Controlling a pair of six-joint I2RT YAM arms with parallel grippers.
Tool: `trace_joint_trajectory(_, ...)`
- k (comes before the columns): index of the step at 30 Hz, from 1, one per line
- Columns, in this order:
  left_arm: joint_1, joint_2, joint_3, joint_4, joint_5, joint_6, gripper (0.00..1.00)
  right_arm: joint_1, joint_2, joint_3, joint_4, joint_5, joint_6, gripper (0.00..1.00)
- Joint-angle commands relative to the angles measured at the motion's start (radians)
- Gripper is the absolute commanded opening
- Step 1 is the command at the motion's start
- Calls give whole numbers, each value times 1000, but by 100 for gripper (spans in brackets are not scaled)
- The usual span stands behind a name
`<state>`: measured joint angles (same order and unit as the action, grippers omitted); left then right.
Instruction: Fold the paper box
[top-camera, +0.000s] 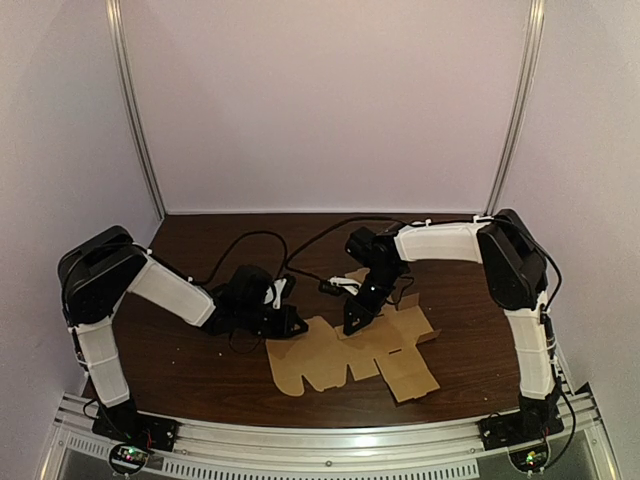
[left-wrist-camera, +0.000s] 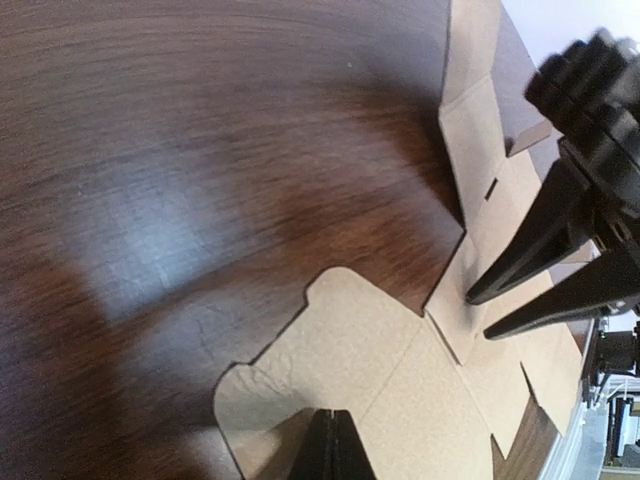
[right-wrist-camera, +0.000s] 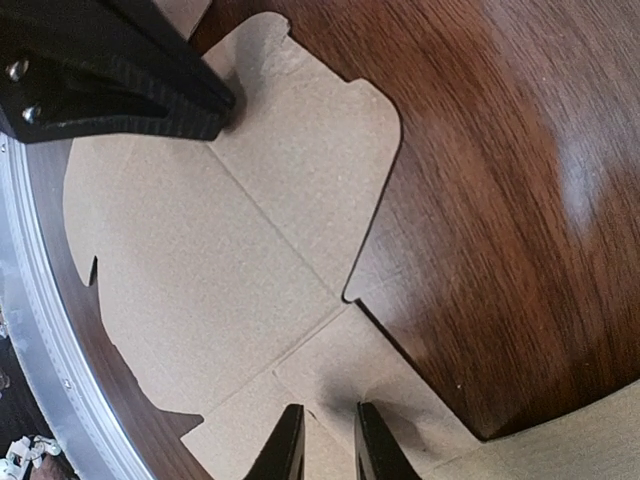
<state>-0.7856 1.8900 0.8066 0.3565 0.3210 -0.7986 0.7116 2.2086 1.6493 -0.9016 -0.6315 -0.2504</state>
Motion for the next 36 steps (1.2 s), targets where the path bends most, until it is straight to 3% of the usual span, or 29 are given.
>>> trace_joint_trajectory(1,-40,-44,-56,216,65,-11,0,12,103,-35,29,63,34,18)
trace_joint_trajectory(6,-49,-89,-158,423,17,-34,0,12,86,-52,38,72,-10,16)
trace_joint_trajectory(12,-49,-216,-242,321,-109,-4,0,12,59,-65,59,150,-81,15)
trace_joint_trajectory(15,-49,-312,-276,210,-173,16,2,12,61,-57,69,186,-106,14)
trace_joint_trajectory(22,-48,-695,-323,-280,-411,47,5,38,91,1,43,257,-189,13)
trace_joint_trajectory(27,-47,-966,-244,-632,-570,110,5,123,123,27,10,365,-322,13)
trace_joint_trajectory(31,-47,-1029,-160,-806,-612,154,5,191,150,57,-18,443,-441,12)
trace_joint_trajectory(36,-47,-981,-132,-842,-609,196,4,256,135,28,14,507,-629,11)
